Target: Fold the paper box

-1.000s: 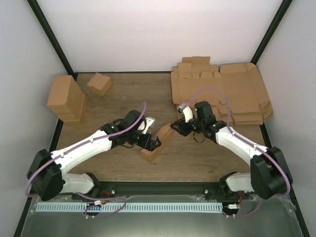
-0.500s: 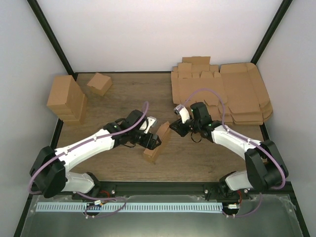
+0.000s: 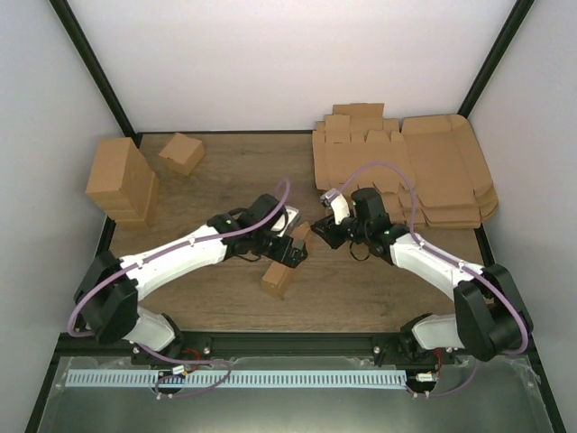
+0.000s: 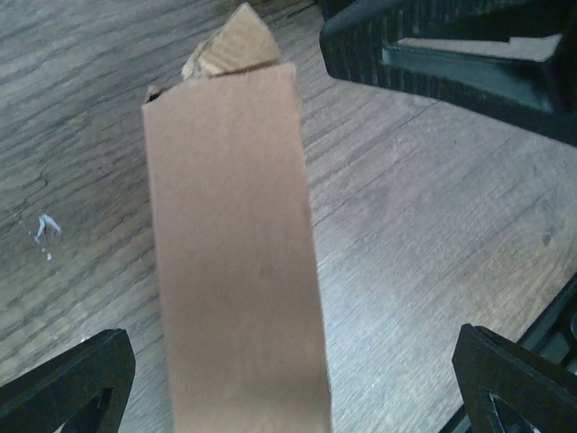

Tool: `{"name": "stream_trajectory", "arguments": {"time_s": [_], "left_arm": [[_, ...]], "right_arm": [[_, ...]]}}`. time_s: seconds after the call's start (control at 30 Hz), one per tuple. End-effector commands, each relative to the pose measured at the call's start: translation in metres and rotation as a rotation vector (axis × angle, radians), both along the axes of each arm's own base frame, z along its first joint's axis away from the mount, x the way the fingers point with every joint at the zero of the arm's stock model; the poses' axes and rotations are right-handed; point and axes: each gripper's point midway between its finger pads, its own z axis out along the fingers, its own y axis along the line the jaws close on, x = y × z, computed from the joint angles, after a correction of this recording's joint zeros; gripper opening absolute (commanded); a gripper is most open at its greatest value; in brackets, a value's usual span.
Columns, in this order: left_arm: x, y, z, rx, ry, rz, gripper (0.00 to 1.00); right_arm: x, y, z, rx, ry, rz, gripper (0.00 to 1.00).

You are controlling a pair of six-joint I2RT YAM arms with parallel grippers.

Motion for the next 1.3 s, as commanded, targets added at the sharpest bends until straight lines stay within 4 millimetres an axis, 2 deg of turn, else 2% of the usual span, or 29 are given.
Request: {"name": "stream_trajectory", "arguments": {"time_s": [0.0, 0.33, 0.57, 0.7, 0.77, 0.93, 1.0, 1.1, 1.27], "left_arm": [[0.007, -0.004, -0.007, 0.125, -0.036, 0.026, 1.00], [0.012, -0.007, -0.029, 0.220, -0.027, 0.046, 0.99], [0.005, -0.012, -0.039, 0.266, -0.015, -0.008, 0.84], [0.005, -0.005, -0.041, 0.330, -0.026, -0.029, 0.70], [0.004, -0.002, -0.038, 0.342, -0.038, -0.052, 0.66], [-0.007, 0.002, -0.029, 0.337, -0.071, -0.175, 0.55], [-0.015, 0.005, -0.032, 0.351, -0.063, -0.246, 0.51], [-0.025, 0.011, -0.040, 0.390, -0.046, -0.336, 0.49], [-0.030, 0.016, -0.046, 0.404, -0.038, -0.377, 0.50]], "right_arm": [[0.007, -0.003, 0.022, 0.048, -0.043, -0.072, 0.18], [0.007, -0.011, 0.027, 0.062, -0.026, -0.131, 0.18], [0.003, -0.016, 0.036, 0.052, -0.060, -0.126, 0.18], [0.003, -0.018, 0.040, 0.048, -0.069, -0.130, 0.18], [0.000, -0.017, 0.040, 0.053, -0.063, -0.122, 0.18], [-0.008, -0.016, 0.040, 0.069, -0.042, -0.100, 0.18], [-0.015, -0.014, 0.039, 0.085, -0.031, -0.074, 0.19], [-0.025, -0.012, 0.036, 0.098, -0.018, -0.044, 0.21], [-0.037, -0.015, 0.024, 0.093, 0.015, -0.049, 0.23]]}}
